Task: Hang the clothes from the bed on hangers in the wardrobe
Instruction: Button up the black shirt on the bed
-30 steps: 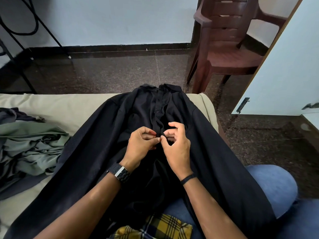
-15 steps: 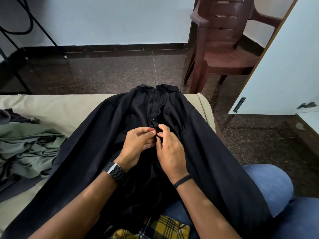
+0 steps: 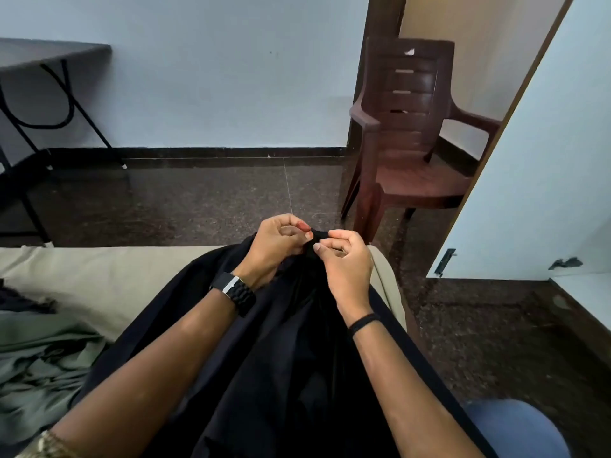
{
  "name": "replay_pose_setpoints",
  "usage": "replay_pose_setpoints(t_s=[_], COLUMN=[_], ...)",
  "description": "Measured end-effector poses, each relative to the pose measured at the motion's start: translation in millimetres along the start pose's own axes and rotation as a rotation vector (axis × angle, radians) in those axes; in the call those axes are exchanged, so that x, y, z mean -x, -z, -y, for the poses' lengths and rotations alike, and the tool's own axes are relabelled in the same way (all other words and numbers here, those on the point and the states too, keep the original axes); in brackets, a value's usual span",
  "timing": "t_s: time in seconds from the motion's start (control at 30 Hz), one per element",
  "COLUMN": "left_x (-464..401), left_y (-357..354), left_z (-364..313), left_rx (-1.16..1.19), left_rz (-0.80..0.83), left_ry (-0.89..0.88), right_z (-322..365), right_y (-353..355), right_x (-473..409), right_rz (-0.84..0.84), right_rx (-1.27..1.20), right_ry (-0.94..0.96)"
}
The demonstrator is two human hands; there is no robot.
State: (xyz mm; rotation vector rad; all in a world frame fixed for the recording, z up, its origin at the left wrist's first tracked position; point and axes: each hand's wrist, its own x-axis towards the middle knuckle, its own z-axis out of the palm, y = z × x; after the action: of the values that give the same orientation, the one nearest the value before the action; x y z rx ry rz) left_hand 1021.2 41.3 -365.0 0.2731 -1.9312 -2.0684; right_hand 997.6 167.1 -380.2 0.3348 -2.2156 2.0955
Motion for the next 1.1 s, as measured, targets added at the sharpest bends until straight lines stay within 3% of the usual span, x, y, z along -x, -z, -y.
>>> replay_pose_setpoints(t_s=[0.13, 0.3, 0.43, 0.57, 0.63, 0.87, 1.0, 1.1], left_x=[-27, -37, -44, -54, -56, -54, -54, -51], left_y=[2, 12, 13, 19, 22, 14, 14, 14], left_z=[16, 55, 69, 77, 81, 93, 91, 91], left_rx=[-0.121, -0.166, -0.148, -0.155, -0.158, -0.148, -0.136, -0.171], left_rz=[0.064, 0.085, 0.067, 0.019, 0.010, 0.008, -0.006, -0.032], left_ry=[0.063, 0.182, 0.210, 0.234, 0.252, 0.291, 0.271, 0.231], right_z=[-11, -33, -56, -66, -65, -64, -51, -53], right_y=[-5, -20, -19, 14, 35, 63, 29, 2], right_x=[-25, 15, 50, 48, 29, -10, 10, 25], right_rz=[0.079, 0.109, 0.360, 0.752, 0.850, 0.818, 0.414, 0.331], right_rx=[0.080, 0.384, 0.845, 0.797, 0.799, 0.878, 0.679, 0.626], right_ry=[-0.168, 0.042, 0.092, 0.066, 0.082, -0.032, 0.108, 0.067])
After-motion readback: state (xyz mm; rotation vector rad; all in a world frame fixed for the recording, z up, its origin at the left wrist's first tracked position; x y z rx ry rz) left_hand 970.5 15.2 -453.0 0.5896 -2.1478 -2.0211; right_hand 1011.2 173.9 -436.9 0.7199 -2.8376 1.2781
